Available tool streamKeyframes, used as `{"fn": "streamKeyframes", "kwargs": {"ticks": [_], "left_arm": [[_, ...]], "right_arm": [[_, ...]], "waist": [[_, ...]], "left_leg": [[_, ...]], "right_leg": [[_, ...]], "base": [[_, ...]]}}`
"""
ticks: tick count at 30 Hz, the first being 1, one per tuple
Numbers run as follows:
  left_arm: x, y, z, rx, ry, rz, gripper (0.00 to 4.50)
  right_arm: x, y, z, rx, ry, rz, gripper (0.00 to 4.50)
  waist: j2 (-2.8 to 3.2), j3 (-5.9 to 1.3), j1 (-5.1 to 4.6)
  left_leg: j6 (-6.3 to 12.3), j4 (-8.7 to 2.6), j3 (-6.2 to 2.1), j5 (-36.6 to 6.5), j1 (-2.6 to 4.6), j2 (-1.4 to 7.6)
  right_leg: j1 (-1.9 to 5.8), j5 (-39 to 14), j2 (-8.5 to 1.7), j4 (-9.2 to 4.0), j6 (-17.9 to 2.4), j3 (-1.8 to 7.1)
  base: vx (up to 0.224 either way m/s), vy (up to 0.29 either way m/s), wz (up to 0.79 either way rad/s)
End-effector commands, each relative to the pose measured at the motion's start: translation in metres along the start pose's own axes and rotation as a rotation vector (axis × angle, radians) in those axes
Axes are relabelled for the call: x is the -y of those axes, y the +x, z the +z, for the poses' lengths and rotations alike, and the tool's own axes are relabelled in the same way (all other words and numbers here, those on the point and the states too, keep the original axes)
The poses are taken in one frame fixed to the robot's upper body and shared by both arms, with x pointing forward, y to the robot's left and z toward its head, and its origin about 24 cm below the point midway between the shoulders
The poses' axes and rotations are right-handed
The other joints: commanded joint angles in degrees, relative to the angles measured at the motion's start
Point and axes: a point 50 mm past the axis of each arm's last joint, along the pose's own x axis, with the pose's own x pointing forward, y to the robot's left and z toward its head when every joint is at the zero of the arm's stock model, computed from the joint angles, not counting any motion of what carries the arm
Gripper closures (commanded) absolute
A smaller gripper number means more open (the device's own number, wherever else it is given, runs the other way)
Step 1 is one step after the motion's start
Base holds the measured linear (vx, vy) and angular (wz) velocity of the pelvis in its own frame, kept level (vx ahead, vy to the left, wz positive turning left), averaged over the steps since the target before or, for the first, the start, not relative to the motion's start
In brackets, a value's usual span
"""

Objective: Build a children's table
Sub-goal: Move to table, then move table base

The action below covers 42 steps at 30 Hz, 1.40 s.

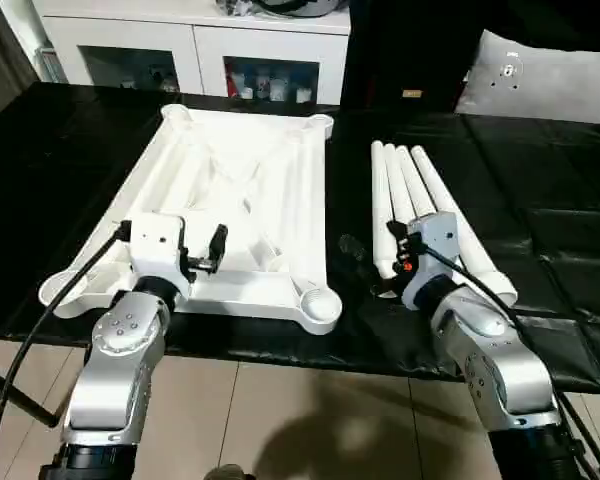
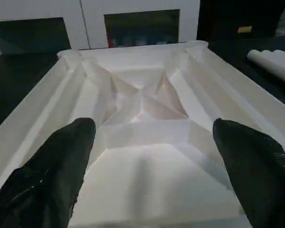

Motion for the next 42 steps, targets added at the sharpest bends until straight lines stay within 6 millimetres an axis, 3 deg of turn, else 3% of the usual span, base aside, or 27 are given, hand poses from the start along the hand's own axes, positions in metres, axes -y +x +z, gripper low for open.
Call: {"fn": "streamKeyframes", "kwargs": {"ticks": [1, 12, 13, 17, 18, 20, 25, 28, 33, 34, 37, 42], "left_arm": [[0.000, 0.000, 0.000, -0.003, -0.010, 0.005, 0.09], [0.003, -0.001, -0.004, -0.028, 0.028, -0.081, 0.09], [0.008, -0.003, -0.005, -0.026, 0.016, -0.196, 0.09], [0.011, -0.002, -0.010, -0.075, 0.054, -0.345, 0.09], [0.010, -0.001, -0.010, -0.078, 0.066, -0.374, 0.25], [0.011, 0.003, -0.008, -0.071, 0.122, -0.485, 0.25], [0.015, 0.007, -0.008, -0.091, 0.222, -0.722, 0.77], [0.015, 0.012, -0.010, -0.120, 0.305, -0.799, 1.07], [0.018, 0.023, -0.009, -0.175, 0.397, -0.965, 1.43], [0.019, 0.024, -0.010, -0.193, 0.403, -0.999, 1.52], [0.024, 0.026, -0.010, -0.226, 0.458, -1.094, 1.81], [0.026, 0.032, -0.013, -0.245, 0.508, -1.140, 2.20]], "right_arm": [[0.003, -0.001, 0.005, 0.032, 0.010, -0.018, 0.00], [0.003, -0.002, 0.006, 0.024, -0.057, -0.042, 0.00], [0.003, -0.003, 0.004, 0.010, -0.068, 0.001, 0.00], [0.008, -0.004, 0.004, -0.014, -0.084, 0.040, 0.00], [0.009, -0.004, 0.005, -0.017, -0.091, 0.047, 0.00], [0.014, -0.002, 0.007, -0.027, -0.103, 0.065, 0.00], [0.017, -0.002, 0.012, -0.051, -0.173, 0.171, 0.00], [0.019, -0.003, 0.013, -0.053, -0.189, 0.204, 0.00], [0.014, -0.009, 0.011, -0.084, -0.211, 0.351, 0.00], [0.012, -0.010, 0.010, -0.095, -0.216, 0.379, 0.00], [0.009, -0.017, 0.007, -0.121, -0.215, 0.459, 0.00], [0.008, -0.023, 0.007, -0.126, -0.210, 0.489, 0.00]], "waist": [[0.69, -2.91, 0.02], [0.55, -3.03, 0.00], [0.15, -3.00, 0.02], [0.40, -2.98, 0.08], [-0.34, -2.94, -0.05], [0.48, -2.94, 0.23], [0.53, -2.89, 0.19], [-0.08, -3.03, 0.21], [0.24, -3.18, 0.60], [0.02, -3.25, 0.69], [0.54, -3.27, 0.97], [0.38, -3.36, 1.07]], "left_leg": [[2.63, -4.70, -1.97, -7.4, 0.83, 5.81], [3.02, -4.64, -1.66, -6.2, 0.79, 5.73], [3.23, -4.65, -1.53, -6.2, 0.83, 5.67], [3.25, -4.73, -1.39, -6.3, 0.86, 5.68], [3.51, -4.77, -1.23, -6.3, 0.89, 5.59], [3.44, -4.75, -1.27, -6.5, 1.04, 5.47], [2.44, -5.01, -1.12, -8.3, 1.33, 5.79], [2.81, -4.92, -0.86, -7.8, 1.30, 5.71], [3.40, -4.76, -0.83, -6.5, 1.22, 5.81], [3.61, -4.76, -0.80, -6.4, 1.25, 5.93], [3.85, -4.71, -0.87, -6.3, 1.19, 6.08], [3.62, -4.66, -0.81, -7.2, 1.24, 6.09]], "right_leg": [[2.53, -6.6, -9.91, -4.90, -5.1, 5.29], [2.38, -5.8, -9.81, -4.72, -4.4, 5.21], [2.40, -6.1, -9.86, -4.82, -4.2, 5.21], [2.25, -6.4, -9.77, -4.63, -4.1, 5.17], [2.26, -6.8, -9.75, -4.76, -4.0, 5.18], [2.16, -8.1, -9.89, -4.89, -3.7, 5.16], [2.02, -8.2, -10.00, -4.80, -4.6, 5.14], [2.20, -7.3, -10.21, -4.68, -4.9, 5.15], [2.36, -6.5, -10.52, -4.48, -4.8, 5.14], [2.39, -6.1, -10.61, -4.39, -5.2, 5.07], [2.38, -5.4, -10.76, -4.39, -5.6, 5.08], [2.48, -5.3, -10.80, -4.40, -6.4, 4.96]], "base": [[0.000, 0.000, 0.00], [0.000, 0.000, 0.00], [0.000, 0.000, 0.00], [0.000, 0.000, 0.00], [0.000, 0.000, 0.00], [0.000, 0.000, 0.00], [0.000, 0.000, 0.00], [0.000, 0.000, 0.00], [0.000, 0.000, 0.00], [0.000, 0.000, 0.00], [0.000, 0.000, 0.00], [0.000, 0.000, 0.00]]}}
